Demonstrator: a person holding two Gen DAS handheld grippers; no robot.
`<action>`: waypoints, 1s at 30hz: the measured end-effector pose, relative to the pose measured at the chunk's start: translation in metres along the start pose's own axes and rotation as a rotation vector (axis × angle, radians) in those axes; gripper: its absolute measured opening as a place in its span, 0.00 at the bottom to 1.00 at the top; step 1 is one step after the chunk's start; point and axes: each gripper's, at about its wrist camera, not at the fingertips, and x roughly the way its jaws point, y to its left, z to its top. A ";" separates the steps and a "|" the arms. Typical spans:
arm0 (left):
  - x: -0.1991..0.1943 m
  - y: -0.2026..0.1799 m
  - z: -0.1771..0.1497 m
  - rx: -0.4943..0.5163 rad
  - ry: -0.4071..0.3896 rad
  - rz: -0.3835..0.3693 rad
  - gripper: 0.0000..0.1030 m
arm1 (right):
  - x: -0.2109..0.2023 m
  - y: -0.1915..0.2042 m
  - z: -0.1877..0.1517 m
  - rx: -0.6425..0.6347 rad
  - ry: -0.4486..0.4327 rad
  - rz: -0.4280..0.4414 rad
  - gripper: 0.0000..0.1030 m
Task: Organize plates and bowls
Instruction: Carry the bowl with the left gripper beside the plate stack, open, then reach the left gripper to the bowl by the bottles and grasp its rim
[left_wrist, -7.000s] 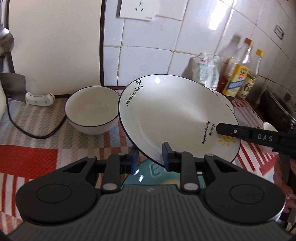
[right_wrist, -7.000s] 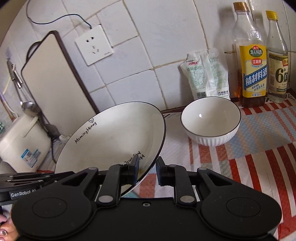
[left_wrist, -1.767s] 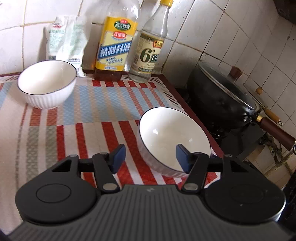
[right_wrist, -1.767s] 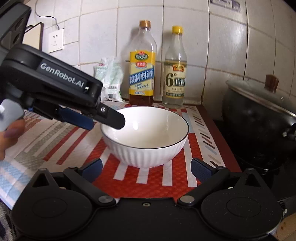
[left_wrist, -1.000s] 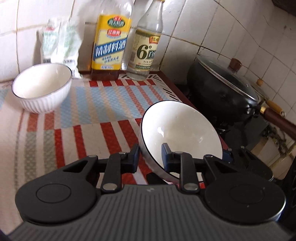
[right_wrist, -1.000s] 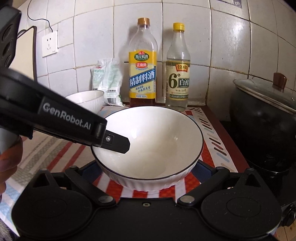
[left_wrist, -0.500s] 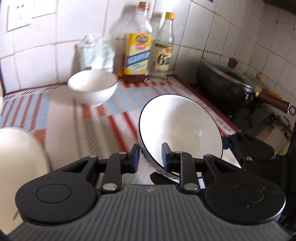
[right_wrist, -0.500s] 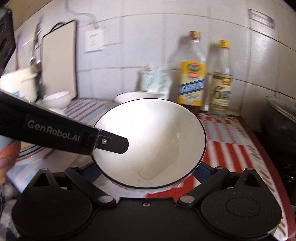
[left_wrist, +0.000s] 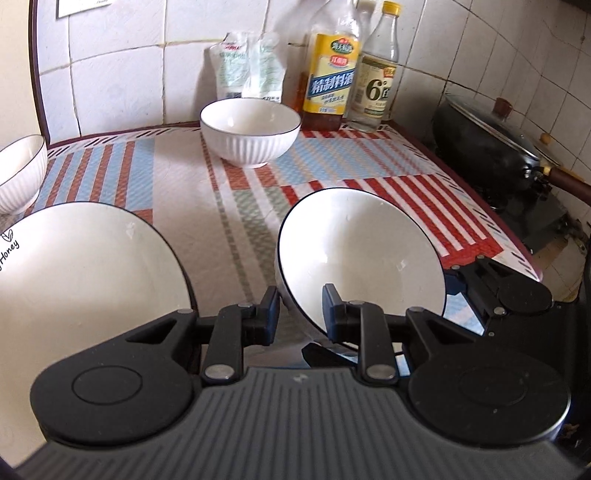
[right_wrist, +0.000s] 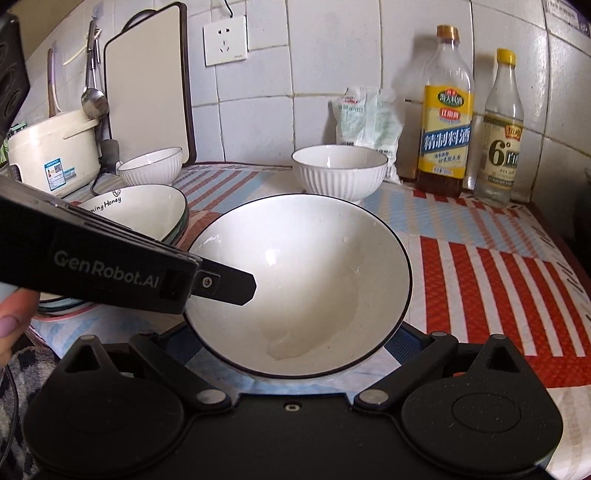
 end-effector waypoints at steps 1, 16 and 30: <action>0.000 0.002 0.000 -0.002 -0.005 0.004 0.25 | 0.000 0.002 -0.001 -0.015 -0.007 -0.010 0.99; -0.048 0.024 0.011 0.035 0.001 -0.093 0.48 | -0.034 0.012 0.012 -0.060 0.018 -0.080 0.99; -0.098 0.038 0.048 0.067 -0.069 -0.124 0.65 | -0.083 0.027 0.048 -0.139 0.008 -0.098 0.99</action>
